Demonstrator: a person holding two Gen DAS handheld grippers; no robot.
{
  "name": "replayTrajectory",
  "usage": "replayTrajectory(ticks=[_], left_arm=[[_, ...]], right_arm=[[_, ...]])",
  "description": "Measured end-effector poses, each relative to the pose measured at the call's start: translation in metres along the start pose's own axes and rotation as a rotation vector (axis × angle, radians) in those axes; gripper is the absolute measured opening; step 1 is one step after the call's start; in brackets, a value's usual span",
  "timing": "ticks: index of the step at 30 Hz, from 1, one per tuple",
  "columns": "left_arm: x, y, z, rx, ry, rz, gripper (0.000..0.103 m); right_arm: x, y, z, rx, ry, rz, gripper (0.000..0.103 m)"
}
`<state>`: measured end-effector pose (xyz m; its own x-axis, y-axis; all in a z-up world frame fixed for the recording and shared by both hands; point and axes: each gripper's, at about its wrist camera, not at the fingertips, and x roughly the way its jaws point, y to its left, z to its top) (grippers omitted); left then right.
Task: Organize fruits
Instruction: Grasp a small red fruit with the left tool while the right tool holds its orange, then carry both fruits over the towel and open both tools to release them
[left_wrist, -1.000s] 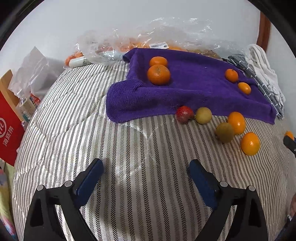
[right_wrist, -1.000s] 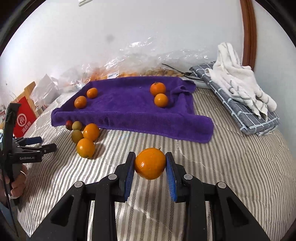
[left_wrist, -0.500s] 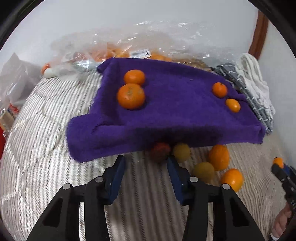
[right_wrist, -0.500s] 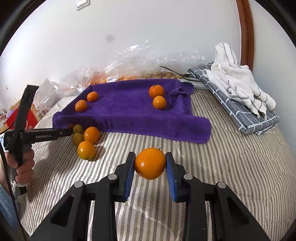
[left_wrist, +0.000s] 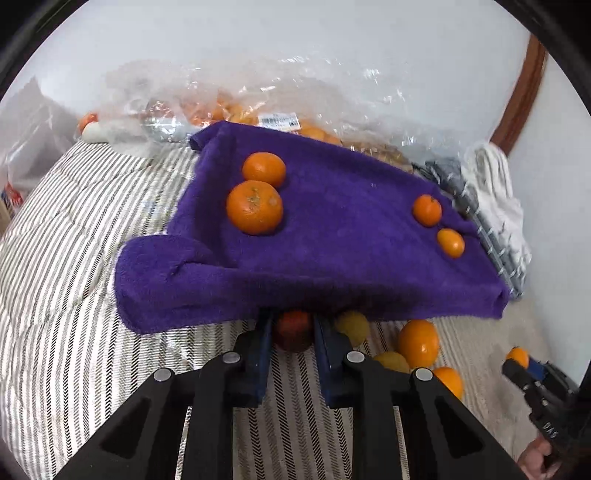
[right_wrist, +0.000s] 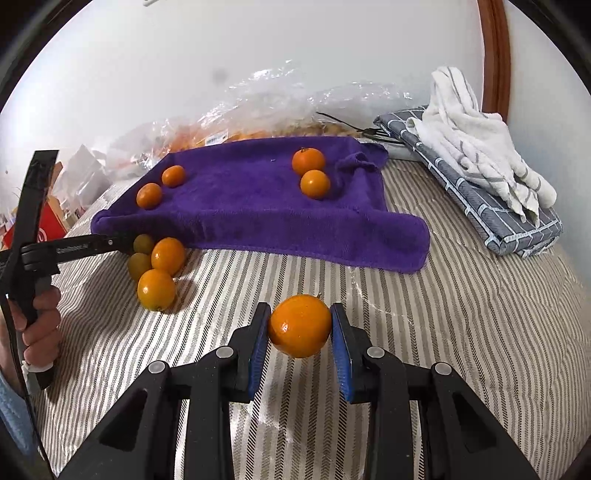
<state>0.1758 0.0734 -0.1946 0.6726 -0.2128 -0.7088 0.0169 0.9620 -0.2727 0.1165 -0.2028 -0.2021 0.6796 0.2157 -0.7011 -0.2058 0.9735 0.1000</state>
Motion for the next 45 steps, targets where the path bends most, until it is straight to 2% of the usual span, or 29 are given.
replayTrajectory(ticks=[9, 15, 20, 23, 28, 32, 34, 39, 45], left_arm=[[-0.028, 0.010, 0.007, -0.024, -0.033, -0.008, 0.020], [-0.058, 0.011, 0.035, -0.016, -0.111, 0.001, 0.020], [-0.058, 0.000, 0.063, 0.010, -0.184, 0.037, 0.020], [-0.046, -0.003, 0.071, 0.018, -0.205, 0.065, 0.020], [-0.019, 0.001, 0.065, 0.026, -0.180, 0.086, 0.020], [-0.003, 0.006, 0.057, 0.040, -0.123, 0.089, 0.020], [0.001, 0.009, 0.055, 0.026, -0.102, 0.080, 0.020], [0.016, 0.011, 0.049, 0.009, -0.046, 0.058, 0.020], [0.021, 0.004, 0.047, 0.045, -0.041, 0.079, 0.020]], right_arm=[[-0.010, 0.006, 0.033, -0.020, -0.034, -0.038, 0.032], [-0.017, 0.006, 0.071, -0.024, -0.090, -0.045, 0.032], [-0.013, 0.003, 0.111, 0.005, -0.128, -0.011, 0.032], [-0.001, 0.004, 0.126, 0.006, -0.140, -0.026, 0.032], [0.038, 0.000, 0.122, 0.031, -0.095, -0.014, 0.032], [0.067, -0.005, 0.107, 0.043, -0.047, -0.002, 0.032], [0.075, -0.004, 0.105, 0.027, -0.021, -0.023, 0.032], [0.086, -0.007, 0.101, 0.038, 0.009, -0.006, 0.032], [0.095, -0.007, 0.099, 0.030, 0.029, -0.017, 0.032]])
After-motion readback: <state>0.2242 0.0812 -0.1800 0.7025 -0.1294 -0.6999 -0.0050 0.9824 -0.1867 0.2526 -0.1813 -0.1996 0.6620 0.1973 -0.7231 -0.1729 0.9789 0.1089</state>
